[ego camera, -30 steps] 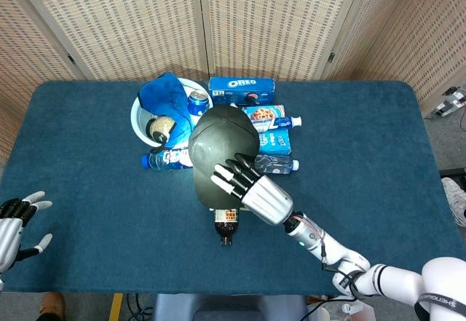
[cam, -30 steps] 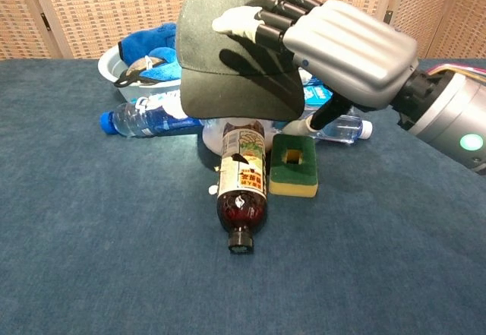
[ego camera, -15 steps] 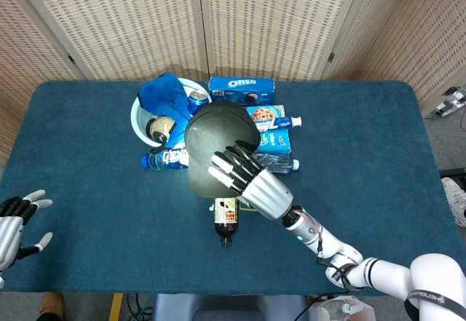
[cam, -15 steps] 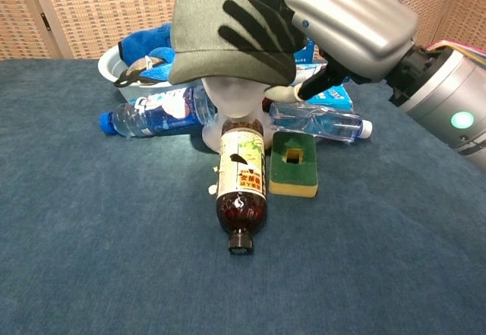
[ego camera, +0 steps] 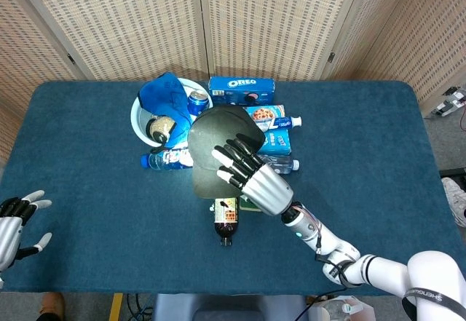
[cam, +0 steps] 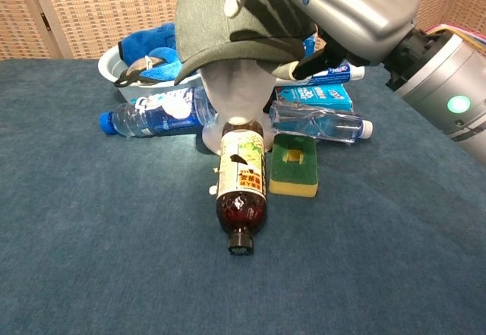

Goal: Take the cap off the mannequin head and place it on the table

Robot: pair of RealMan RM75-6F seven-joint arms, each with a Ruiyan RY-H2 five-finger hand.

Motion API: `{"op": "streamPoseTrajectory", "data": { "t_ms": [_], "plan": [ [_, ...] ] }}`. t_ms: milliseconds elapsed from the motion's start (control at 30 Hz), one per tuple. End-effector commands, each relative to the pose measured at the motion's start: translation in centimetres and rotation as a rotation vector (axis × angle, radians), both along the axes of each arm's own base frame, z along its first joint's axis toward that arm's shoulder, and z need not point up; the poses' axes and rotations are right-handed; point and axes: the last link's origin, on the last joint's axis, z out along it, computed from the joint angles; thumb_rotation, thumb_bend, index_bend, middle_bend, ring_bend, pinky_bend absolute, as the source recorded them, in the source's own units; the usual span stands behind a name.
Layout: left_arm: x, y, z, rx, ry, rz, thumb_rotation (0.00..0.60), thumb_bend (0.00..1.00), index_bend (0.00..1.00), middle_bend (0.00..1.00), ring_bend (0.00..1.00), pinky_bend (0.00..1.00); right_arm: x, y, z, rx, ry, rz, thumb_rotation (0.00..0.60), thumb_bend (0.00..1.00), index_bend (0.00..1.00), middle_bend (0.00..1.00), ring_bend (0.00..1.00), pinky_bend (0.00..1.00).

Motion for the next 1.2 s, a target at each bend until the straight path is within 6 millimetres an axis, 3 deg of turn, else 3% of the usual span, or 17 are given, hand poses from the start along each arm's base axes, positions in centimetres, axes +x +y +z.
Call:
{"op": "streamPoseTrajectory", "data": {
  "t_ms": [33,200,367,733,1200],
  "plan": [
    [0.0,0.0,0.0,0.001,-0.002,-0.003,0.6,0.23,0.28,0.17,0.18,0.1,0.0,0.0,0.1,-0.002,-0.003,0.003,0.6,0.36,0.53,0.17,0.0,0.0],
    [0.0,0.0,-0.1,-0.001,-0.002,-0.002,0.6,0.23,0.28,0.17,0.18,0.1,0.3,-0.2,0.3,-0.005,-0.022,0.008,0.6,0.39,0.65,0.24,0.0,0.0],
    [-0.1,0.0,-0.1,-0.001,-0.002,0.0,0.6,0.23,0.28,0.17,0.18,0.1,0.6,-0.6,0.6,-0.016,-0.042,0.009,0.6,0.44,0.71,0.28,0.0,0.0],
    [-0.1,0.2,-0.2,-0.004,-0.004,-0.003,0.6,0.23,0.28,0.17,0.18,0.1,1.7,-2.2,1.8,-0.053,-0.105,0.013,0.6,0.49,0.74,0.31,0.03,0.0],
    [0.1,0.3,-0.3,-0.005,-0.002,-0.006,0.6,0.23,0.28,0.17,0.18,0.1,4.6,-4.6,3.9,-0.115,-0.181,-0.001,0.6,0.49,0.74,0.32,0.03,0.0]
  ]
}}
